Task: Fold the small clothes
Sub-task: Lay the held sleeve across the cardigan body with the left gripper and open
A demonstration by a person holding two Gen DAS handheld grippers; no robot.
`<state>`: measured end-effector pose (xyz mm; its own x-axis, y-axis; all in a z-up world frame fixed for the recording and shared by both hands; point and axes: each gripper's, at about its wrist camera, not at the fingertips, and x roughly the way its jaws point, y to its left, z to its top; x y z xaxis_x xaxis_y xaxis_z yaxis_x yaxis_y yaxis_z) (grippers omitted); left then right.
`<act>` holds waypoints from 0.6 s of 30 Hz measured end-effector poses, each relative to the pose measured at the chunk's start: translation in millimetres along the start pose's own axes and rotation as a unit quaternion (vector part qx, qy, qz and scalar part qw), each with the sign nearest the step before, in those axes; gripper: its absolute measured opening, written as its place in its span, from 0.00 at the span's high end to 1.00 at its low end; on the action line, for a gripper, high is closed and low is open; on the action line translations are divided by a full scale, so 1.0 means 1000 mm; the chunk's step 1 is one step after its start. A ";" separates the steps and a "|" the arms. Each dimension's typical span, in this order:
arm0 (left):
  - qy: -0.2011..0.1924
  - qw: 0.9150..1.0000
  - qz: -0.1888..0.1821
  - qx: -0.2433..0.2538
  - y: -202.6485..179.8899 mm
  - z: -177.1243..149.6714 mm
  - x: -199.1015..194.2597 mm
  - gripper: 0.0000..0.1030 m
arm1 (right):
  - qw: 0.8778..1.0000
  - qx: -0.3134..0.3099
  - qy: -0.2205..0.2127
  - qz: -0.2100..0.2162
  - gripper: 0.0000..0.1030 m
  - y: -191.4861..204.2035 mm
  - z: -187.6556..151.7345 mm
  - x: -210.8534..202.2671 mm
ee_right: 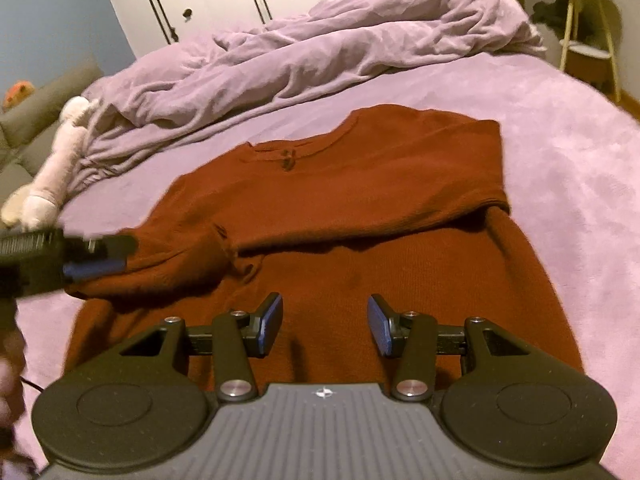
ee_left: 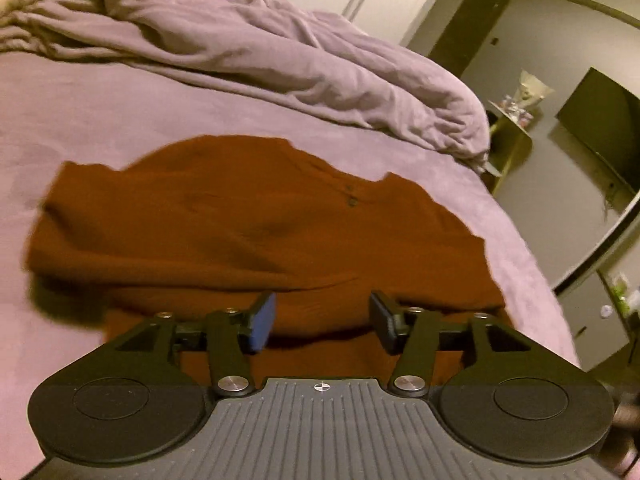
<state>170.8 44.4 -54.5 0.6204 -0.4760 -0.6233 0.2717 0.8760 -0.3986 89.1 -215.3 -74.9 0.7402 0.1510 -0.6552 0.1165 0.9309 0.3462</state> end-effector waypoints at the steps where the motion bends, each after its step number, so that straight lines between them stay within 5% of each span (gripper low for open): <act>1: -0.004 1.000 0.020 0.008 0.007 -0.001 -0.005 0.40 | 1.000 0.009 0.005 0.018 0.55 0.000 0.002 0.003; 8: 0.007 0.995 0.098 0.006 0.044 -0.011 -0.017 0.38 | 0.988 0.066 0.046 0.130 0.55 0.020 0.023 0.043; 13: 0.009 0.995 0.095 -0.017 0.064 -0.016 -0.022 0.38 | 0.960 0.199 0.095 0.174 0.55 0.014 0.042 0.074; 18: 0.020 0.995 0.099 -0.023 0.069 -0.018 -0.023 0.36 | 0.985 0.115 0.050 0.121 0.55 0.043 0.065 0.073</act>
<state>162.1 114.0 -80.1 0.6283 -0.2986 -0.7184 0.1134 0.9487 -0.2952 191.5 -185.6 -64.0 0.6970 0.4021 -0.5937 0.0998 0.7655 0.6356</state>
